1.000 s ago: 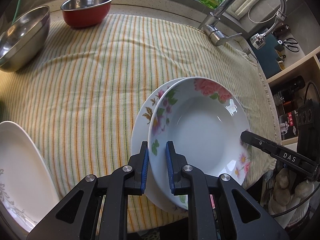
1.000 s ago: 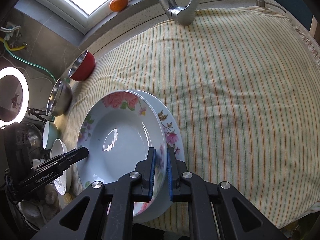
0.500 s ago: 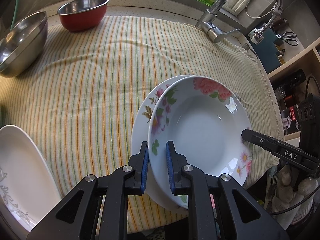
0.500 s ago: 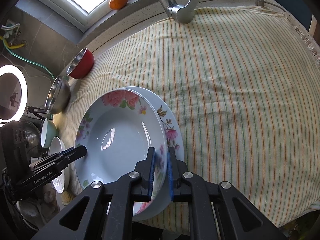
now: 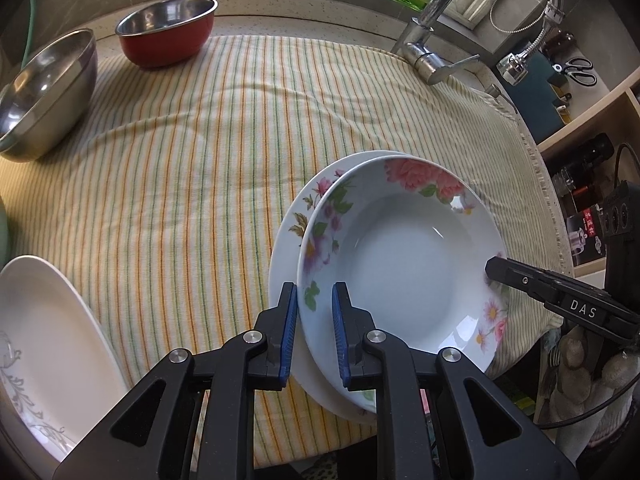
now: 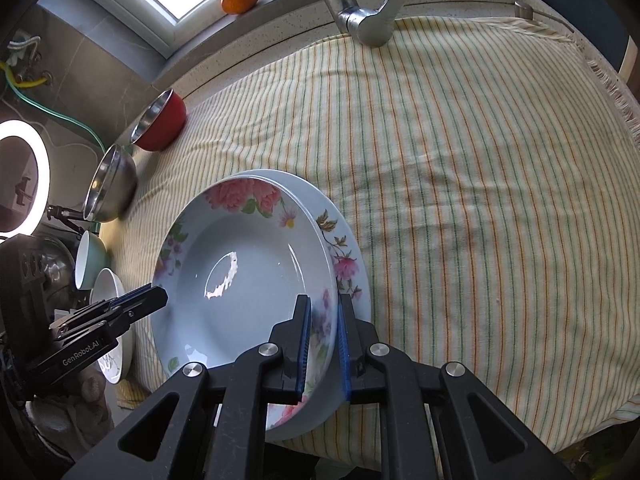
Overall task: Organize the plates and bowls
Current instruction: 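Hold the two nested plates together with both grippers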
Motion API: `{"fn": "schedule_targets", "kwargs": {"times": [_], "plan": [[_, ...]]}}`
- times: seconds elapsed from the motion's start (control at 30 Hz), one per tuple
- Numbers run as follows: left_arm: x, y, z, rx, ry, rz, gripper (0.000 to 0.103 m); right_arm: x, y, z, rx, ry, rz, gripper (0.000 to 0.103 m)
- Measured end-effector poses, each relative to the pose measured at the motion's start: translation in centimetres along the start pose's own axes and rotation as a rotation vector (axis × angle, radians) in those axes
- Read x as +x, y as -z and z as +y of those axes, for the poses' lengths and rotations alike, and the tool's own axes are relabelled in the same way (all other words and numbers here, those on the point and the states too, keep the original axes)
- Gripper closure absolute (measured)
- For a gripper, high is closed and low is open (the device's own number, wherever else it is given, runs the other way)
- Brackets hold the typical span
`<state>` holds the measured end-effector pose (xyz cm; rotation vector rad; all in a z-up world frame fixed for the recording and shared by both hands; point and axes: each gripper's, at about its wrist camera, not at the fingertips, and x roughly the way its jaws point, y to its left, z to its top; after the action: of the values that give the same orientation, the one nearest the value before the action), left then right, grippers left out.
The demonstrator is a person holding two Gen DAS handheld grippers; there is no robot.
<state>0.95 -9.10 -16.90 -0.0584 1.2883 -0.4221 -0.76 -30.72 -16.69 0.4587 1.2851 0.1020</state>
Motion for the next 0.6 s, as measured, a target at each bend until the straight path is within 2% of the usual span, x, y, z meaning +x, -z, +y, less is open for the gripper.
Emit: {"fn": "schedule_targets", "kwargs": {"times": [0.33, 0.47, 0.6], "plan": [[-0.13, 0.03, 0.13, -0.006, 0.007, 0.0, 0.088, 0.13, -0.12, 0.41, -0.022, 0.029, 0.004, 0.09], [-0.35, -0.06, 0.03, -0.007, 0.01, -0.007, 0.088, -0.02, -0.44, 0.44, -0.029, 0.046, -0.005, 0.084], [-0.52, -0.12, 0.12, -0.013, 0.017, -0.011, 0.088, -0.23, -0.57, 0.43, -0.029, 0.044, -0.009, 0.084]]}}
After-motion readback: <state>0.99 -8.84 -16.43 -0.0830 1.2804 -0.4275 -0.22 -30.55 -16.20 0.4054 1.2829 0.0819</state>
